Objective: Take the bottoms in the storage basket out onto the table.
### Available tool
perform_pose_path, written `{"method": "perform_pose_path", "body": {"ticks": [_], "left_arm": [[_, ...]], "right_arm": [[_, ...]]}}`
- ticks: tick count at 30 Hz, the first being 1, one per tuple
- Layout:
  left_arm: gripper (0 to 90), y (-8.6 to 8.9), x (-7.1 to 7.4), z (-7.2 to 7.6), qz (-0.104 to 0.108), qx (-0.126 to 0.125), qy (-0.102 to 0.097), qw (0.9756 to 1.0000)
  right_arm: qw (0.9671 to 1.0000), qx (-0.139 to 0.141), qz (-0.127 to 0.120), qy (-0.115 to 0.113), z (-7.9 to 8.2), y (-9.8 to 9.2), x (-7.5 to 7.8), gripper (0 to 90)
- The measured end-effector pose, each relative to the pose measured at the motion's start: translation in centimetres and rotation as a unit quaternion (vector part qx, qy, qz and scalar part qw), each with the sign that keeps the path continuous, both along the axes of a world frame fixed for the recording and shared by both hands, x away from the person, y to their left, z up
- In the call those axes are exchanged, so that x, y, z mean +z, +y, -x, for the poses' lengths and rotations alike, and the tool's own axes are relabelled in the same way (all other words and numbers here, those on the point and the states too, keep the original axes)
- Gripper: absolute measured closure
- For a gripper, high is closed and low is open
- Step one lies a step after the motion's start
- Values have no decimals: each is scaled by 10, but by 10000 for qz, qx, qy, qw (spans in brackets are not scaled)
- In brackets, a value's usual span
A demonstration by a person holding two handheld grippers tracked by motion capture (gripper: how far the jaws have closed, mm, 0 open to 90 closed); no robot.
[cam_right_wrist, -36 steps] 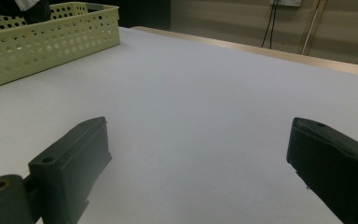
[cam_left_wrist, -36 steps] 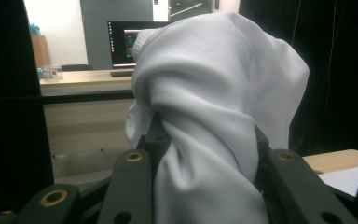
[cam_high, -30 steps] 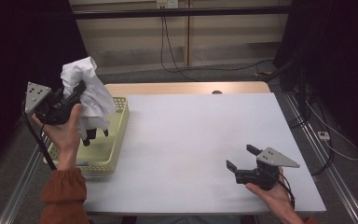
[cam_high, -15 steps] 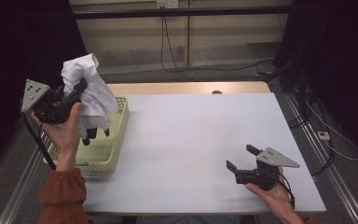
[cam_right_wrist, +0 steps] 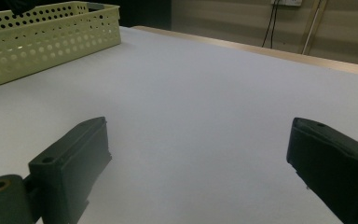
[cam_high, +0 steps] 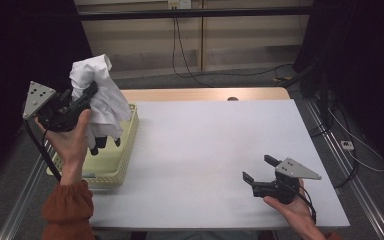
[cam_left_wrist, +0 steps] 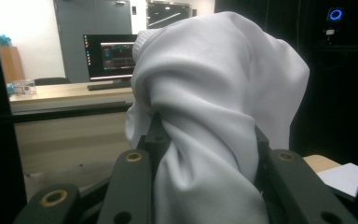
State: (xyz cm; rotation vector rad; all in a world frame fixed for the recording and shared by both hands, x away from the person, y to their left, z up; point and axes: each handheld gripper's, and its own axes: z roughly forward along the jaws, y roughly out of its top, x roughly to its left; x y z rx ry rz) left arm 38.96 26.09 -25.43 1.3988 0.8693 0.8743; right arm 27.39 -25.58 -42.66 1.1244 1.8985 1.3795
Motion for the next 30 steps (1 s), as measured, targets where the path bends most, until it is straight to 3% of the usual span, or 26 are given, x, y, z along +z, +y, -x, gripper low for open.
{"method": "perform_pose_path", "body": {"ticks": [6, 15, 19, 30], "left_arm": [[651, -7, 5, 3, -68, -13, -7, 10000], [651, -14, 8, 5, 9, -178, 51, 9998], [651, -19, 10, 7, -58, -214, -15, 9998], [651, -33, 10, 7, -123, -333, 28, 9994]], "right_arm": [[10000, -1, 1, 2, 0, 0, 0, 57], [10000, 7, 10, 8, 0, 0, 0, 58], [10000, 8, 11, 13, 0, 0, 0, 57], [10000, 14, 13, 10, 0, 0, 0, 57]]}}
